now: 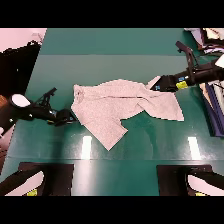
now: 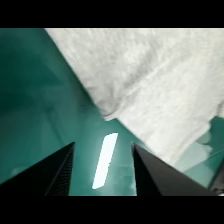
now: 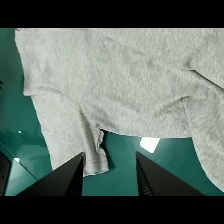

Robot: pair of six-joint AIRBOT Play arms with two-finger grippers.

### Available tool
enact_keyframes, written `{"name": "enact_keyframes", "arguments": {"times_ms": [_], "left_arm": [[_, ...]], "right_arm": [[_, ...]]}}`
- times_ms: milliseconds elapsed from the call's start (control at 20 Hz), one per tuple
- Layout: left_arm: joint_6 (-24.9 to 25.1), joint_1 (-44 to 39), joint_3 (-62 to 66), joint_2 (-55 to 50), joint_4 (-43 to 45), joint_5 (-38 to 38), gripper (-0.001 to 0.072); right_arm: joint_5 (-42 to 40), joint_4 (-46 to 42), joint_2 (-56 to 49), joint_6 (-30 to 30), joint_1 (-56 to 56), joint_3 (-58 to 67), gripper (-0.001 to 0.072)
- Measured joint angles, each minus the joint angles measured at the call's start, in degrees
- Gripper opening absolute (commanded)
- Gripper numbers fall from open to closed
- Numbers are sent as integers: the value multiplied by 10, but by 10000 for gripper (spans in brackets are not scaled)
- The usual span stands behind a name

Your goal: Fold the shirts.

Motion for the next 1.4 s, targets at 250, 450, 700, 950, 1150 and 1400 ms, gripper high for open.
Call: {"name": "enact_keyframes", "arguments": {"times_ms": [250, 450, 700, 950, 1150, 1400], "left_arm": [[24, 0, -76, 5, -89, 72, 433], [32, -23, -95, 3, -131, 136, 433], [25, -91, -98, -17, -165, 201, 430], [19, -110, -49, -26, -159, 213, 36], [22, -113, 37, -27, -114, 184, 27], [26, -114, 104, -27, -64, 150, 27]], "right_arm": [[-30, 16, 80, -2, -2, -55, 363], [-54, 20, 121, -3, -2, -72, 362], [-67, 20, 147, 8, -6, -78, 362], [-22, -42, 165, 26, -64, -81, 363], [31, -97, 188, 30, -184, -146, 370], [12, -116, 216, 20, -373, -315, 455]]}}
